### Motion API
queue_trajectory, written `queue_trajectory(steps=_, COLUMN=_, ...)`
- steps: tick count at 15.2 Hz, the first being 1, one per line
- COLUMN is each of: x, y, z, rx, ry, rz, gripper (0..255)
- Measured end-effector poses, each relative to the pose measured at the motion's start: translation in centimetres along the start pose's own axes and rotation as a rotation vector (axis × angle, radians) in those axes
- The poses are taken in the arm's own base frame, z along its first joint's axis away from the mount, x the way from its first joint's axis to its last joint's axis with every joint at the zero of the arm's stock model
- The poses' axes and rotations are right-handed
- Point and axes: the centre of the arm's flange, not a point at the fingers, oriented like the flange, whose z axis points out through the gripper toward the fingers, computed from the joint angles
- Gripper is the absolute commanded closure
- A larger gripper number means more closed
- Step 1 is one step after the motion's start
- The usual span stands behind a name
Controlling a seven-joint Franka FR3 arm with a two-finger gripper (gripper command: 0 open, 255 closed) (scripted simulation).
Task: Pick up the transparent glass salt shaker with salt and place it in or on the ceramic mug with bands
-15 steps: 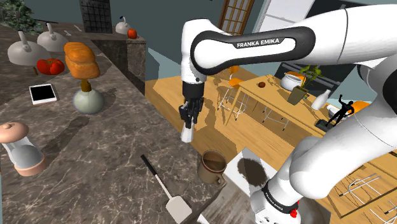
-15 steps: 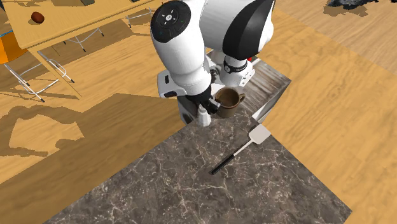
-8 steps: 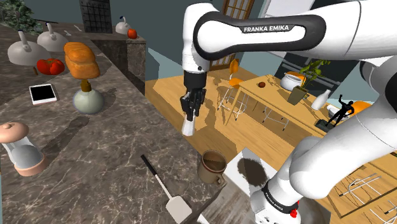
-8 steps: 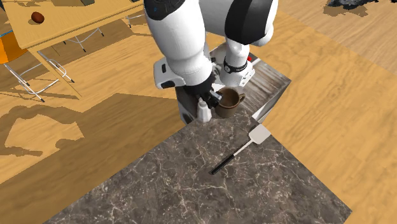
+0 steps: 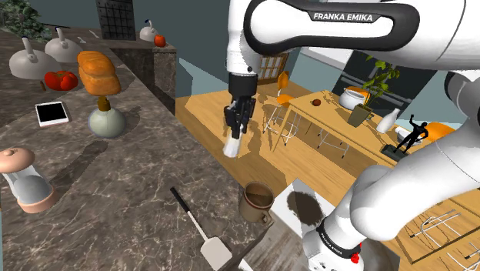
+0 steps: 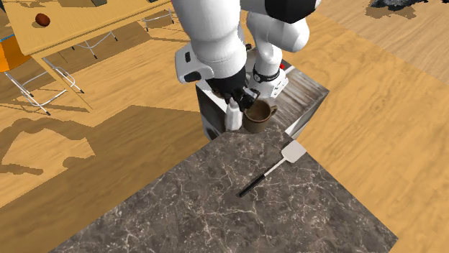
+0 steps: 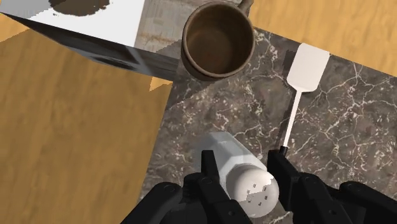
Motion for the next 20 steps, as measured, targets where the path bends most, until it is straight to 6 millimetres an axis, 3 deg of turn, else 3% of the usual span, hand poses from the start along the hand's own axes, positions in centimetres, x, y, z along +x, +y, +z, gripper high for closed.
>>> queue_trajectory(steps=11, x=-14.2, y=-2.8, z=0.6, rx=0.0, ry=0.001, rz=0.0, gripper=255)
queue_trajectory(steps=15, x=-14.9, y=-2.6, z=1.8, rx=0.0, ry=0.0, rz=0.0, gripper=255)
queue_trajectory(steps=20, x=-14.3, y=-2.6, z=4.4, rx=0.0, ry=-0.001, rz=0.0, gripper=255)
